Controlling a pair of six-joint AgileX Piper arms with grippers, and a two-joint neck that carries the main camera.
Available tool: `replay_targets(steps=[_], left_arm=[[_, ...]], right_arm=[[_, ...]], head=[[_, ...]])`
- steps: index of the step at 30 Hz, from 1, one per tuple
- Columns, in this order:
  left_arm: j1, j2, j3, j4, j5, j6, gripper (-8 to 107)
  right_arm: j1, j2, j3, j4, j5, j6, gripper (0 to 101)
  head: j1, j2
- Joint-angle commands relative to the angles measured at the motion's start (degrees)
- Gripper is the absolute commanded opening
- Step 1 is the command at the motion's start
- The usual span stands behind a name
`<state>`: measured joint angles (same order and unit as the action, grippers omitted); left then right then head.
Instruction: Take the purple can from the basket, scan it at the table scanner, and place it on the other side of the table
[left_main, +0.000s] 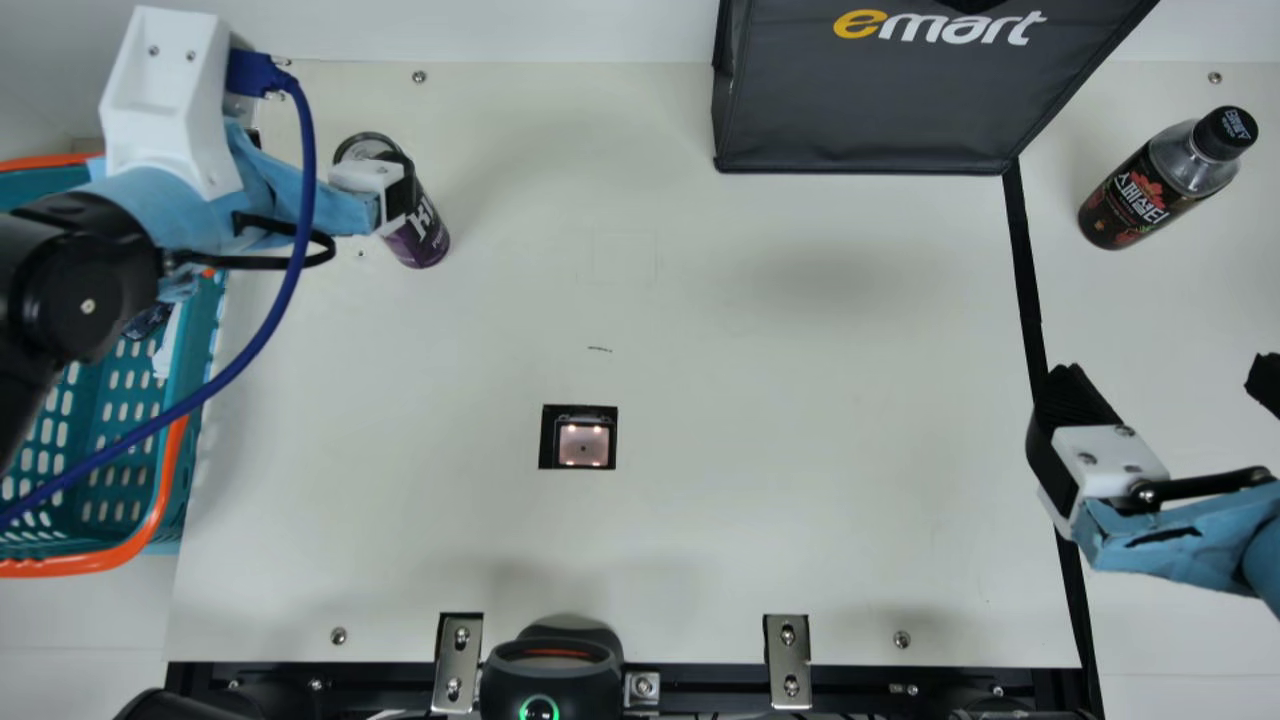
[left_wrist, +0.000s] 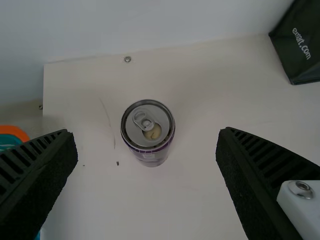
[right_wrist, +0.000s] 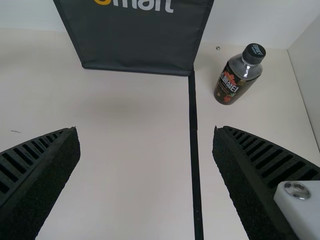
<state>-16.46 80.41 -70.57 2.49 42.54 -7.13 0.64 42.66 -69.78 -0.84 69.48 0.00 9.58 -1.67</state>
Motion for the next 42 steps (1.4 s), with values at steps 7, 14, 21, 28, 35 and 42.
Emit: replay_targets(steps=[7,14,21,28,35,42], left_arm=[[-0.4,3.1,-1.4,1.6,0.9,-2.9,90],[-0.5,5.1,-2.2,2.0,1.1,-4.4,90],[0.1,8.0,-2.7,1.6,0.5,-4.7,90],[1.1,11.7,-2.6,1.4,-0.6,-4.7,90],[1.4,14.4,-2.6,0.8,-1.6,-4.3,90],[0.7,15.8,-3.0,1.7,-2.1,-4.9,90]], right_arm=[[0.0,0.0,0.0,0.0,0.0,0.0,95],[0.0,0.0,0.0,0.0,0.0,0.0,95],[0.0,0.0,0.0,0.0,0.0,0.0,95],[0.0,0.0,0.0,0.0,0.0,0.0,95],[0.0,0.0,0.0,0.0,0.0,0.0,95],[0.0,0.0,0.0,0.0,0.0,0.0,95]], head=[[-1.7,0.1],[-1.7,0.1],[-1.7,0.1],[-1.7,0.1],[-1.7,0.1],[-1.7,0.1]])
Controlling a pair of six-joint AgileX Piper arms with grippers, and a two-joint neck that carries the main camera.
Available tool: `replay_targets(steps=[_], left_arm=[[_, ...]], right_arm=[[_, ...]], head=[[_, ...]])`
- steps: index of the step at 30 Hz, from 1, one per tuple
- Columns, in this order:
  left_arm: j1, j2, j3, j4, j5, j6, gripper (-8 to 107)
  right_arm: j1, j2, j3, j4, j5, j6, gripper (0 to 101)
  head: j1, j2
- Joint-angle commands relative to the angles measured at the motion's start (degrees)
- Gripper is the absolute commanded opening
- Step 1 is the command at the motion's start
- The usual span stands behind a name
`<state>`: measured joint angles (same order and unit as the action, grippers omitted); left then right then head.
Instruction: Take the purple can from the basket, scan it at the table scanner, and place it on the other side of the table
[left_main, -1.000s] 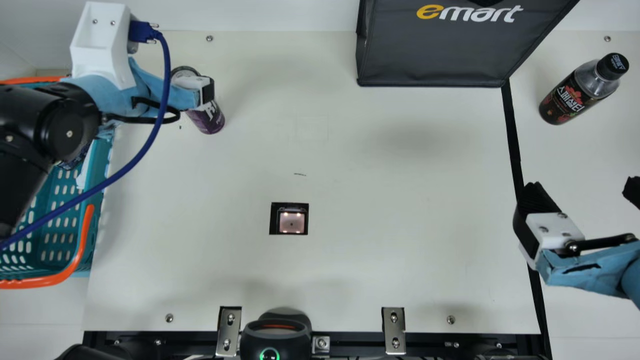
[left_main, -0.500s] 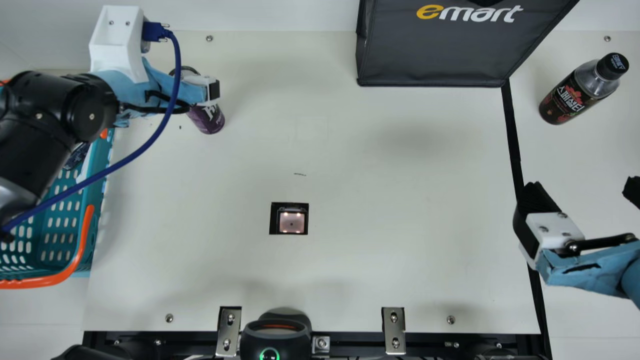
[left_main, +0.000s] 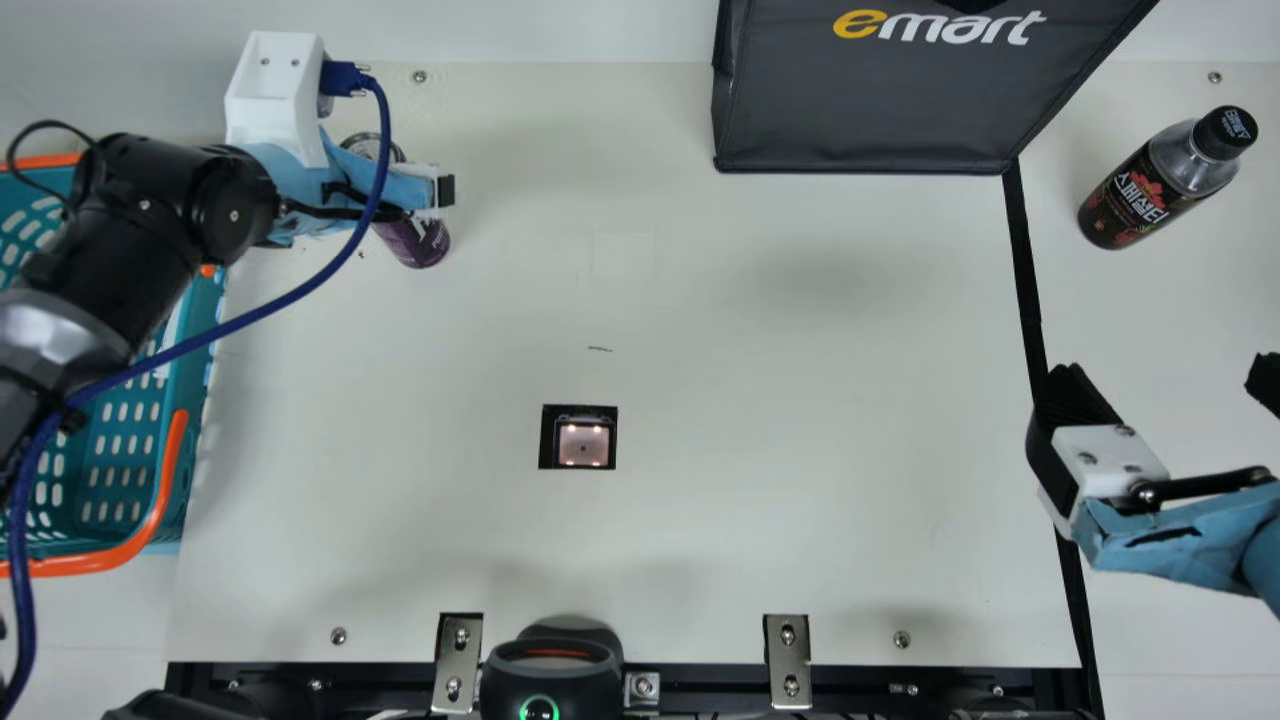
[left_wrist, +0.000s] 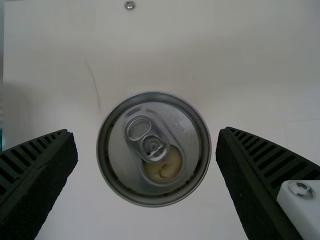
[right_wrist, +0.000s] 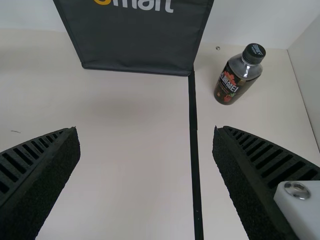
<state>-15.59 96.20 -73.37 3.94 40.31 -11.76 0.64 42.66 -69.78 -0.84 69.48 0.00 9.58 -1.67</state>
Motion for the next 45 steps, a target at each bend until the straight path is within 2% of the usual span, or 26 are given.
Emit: replay_targets(steps=[1,8,23,33,45], left_arm=[[-0.3,0.1,-0.3,0.4,0.1,-0.3,90],[-1.2,0.7,-1.4,2.3,0.5,-1.5,90],[-3.4,-2.9,-0.4,5.1,1.6,-5.2,-8],[-10.1,-10.8,4.5,9.3,3.3,-14.4,-8],[-22.3,-18.3,10.2,18.1,7.7,-32.0,-8]], right_arm=[[0.0,0.0,0.0,0.0,0.0,0.0,95],[0.0,0.0,0.0,0.0,0.0,0.0,95],[0.0,0.0,0.0,0.0,0.0,0.0,95],[0.0,0.0,0.0,0.0,0.0,0.0,95],[0.0,0.0,0.0,0.0,0.0,0.0,95]], head=[[-1.7,0.1],[-1.7,0.1],[-1.7,0.1],[-1.7,0.1],[-1.7,0.1]])
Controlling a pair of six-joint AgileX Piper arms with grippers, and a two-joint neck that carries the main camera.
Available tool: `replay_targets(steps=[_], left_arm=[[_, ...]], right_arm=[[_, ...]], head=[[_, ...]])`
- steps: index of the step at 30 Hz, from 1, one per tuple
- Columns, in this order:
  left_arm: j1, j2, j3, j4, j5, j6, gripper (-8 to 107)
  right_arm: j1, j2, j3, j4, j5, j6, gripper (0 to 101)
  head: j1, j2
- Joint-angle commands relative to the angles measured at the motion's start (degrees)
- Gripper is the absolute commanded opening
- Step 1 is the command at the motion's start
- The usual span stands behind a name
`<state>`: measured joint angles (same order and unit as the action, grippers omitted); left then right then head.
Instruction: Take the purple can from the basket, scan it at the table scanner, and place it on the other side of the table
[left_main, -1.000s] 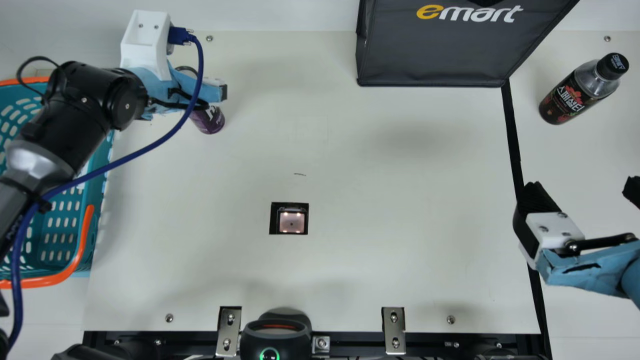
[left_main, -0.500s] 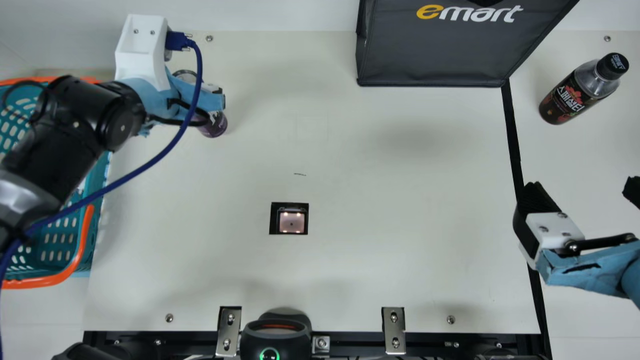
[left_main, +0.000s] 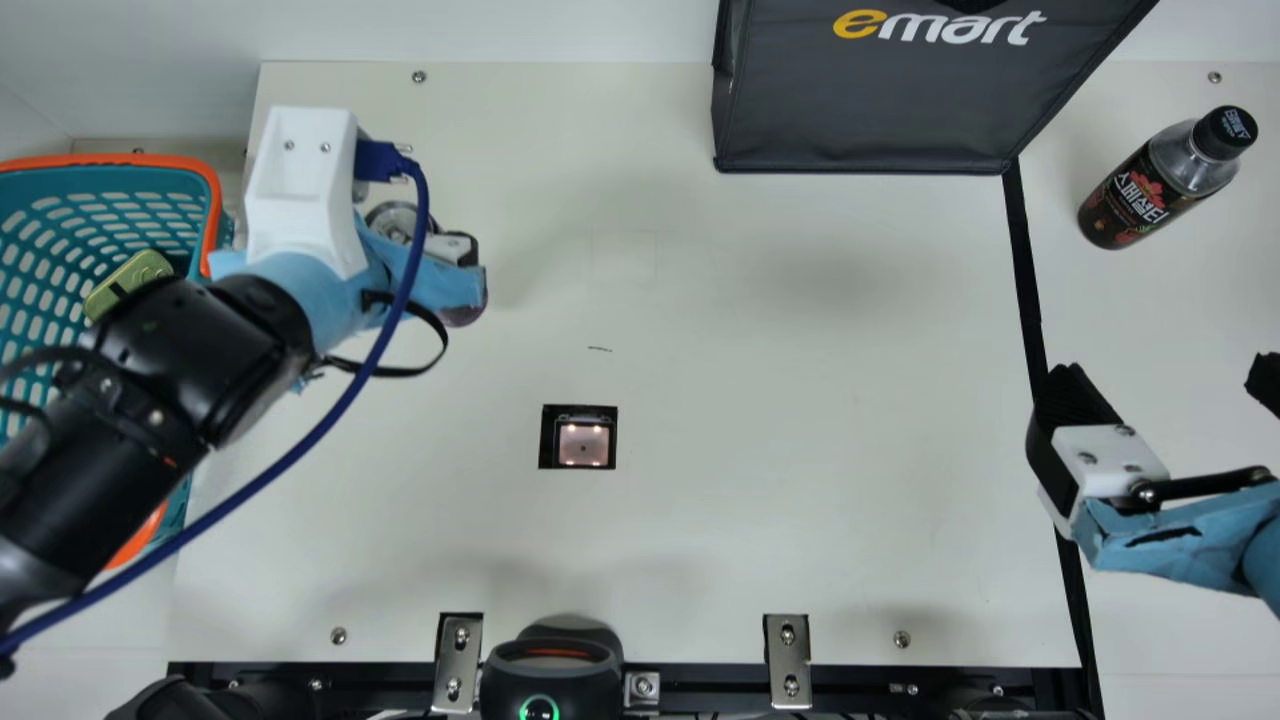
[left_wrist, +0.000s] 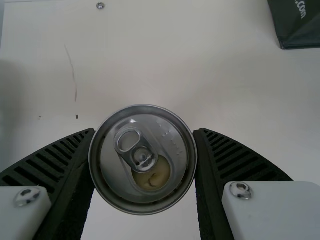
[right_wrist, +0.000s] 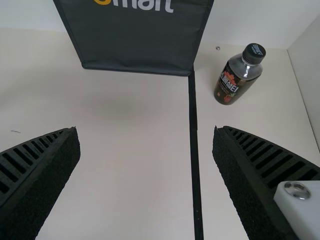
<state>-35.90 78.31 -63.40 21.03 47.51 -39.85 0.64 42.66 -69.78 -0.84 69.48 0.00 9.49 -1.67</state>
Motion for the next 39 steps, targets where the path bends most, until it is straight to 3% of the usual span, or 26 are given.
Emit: replay_targets(steps=[1,21,39], left_arm=[[-3.3,-0.8,0.6,1.8,1.1,-5.6,-8],[-27.7,0.3,2.6,11.5,11.0,-34.9,-8],[-39.2,2.3,3.6,12.8,15.0,-47.4,-8]], right_arm=[[0.0,0.0,0.0,0.0,0.0,0.0,95],[0.0,0.0,0.0,0.0,0.0,0.0,95],[0.0,0.0,0.0,0.0,0.0,0.0,95]], head=[[-1.6,0.1],[-1.6,0.1],[-1.6,0.1]])
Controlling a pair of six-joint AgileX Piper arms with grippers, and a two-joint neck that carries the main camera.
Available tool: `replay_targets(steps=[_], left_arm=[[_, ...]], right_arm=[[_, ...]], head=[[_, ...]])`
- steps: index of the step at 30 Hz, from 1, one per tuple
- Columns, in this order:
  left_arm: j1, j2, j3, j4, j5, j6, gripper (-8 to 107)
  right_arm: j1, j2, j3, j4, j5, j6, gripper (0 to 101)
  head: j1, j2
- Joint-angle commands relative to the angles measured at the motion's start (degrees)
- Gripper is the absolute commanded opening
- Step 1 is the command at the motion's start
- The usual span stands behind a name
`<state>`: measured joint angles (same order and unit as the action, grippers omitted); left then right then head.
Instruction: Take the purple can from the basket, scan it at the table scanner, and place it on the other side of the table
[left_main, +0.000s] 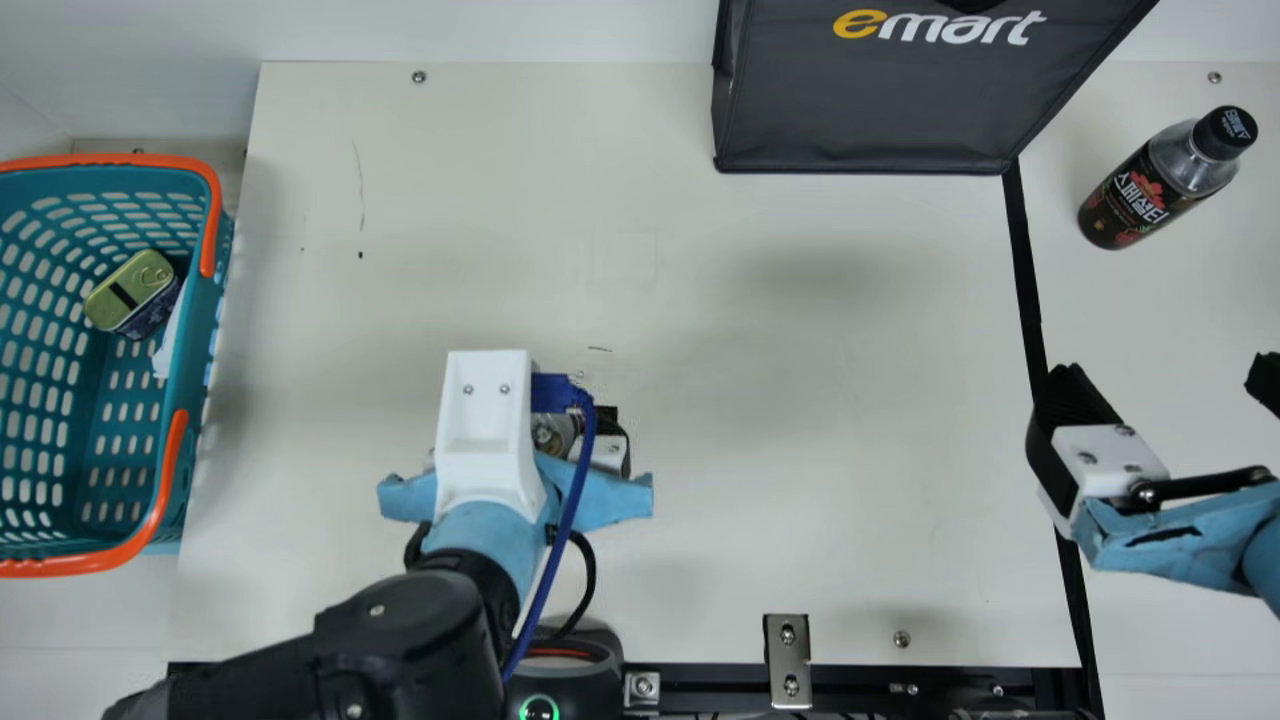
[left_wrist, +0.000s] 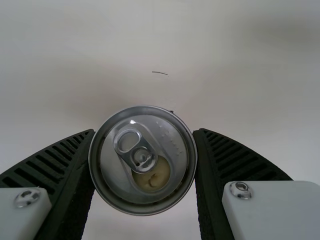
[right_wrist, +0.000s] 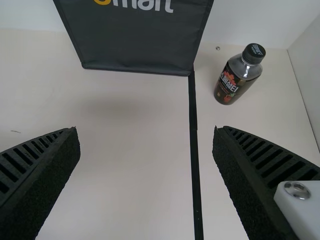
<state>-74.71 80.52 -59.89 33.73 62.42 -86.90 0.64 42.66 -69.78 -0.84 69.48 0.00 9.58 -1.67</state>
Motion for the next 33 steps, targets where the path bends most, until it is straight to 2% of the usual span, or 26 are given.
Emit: replay_targets(steps=[1,11,19,25,33], left_arm=[[-0.8,0.1,0.1,0.1,0.2,-0.8,-8],[-3.1,0.0,0.5,1.3,1.4,-3.0,-8],[-0.7,1.0,-0.2,1.9,-0.4,-0.5,-8],[3.2,3.2,-2.9,2.1,-2.4,3.8,-8],[8.2,8.4,-9.1,1.7,-4.8,9.3,-8]], right_arm=[[0.0,0.0,0.0,0.0,0.0,0.0,95],[0.0,0.0,0.0,0.0,0.0,0.0,95],[0.0,0.0,0.0,0.0,0.0,0.0,95],[0.0,0.0,0.0,0.0,0.0,0.0,95],[0.0,0.0,0.0,0.0,0.0,0.0,95]], head=[[-1.7,0.1],[-1.7,0.1],[-1.7,0.1],[-1.7,0.1],[-1.7,0.1]])
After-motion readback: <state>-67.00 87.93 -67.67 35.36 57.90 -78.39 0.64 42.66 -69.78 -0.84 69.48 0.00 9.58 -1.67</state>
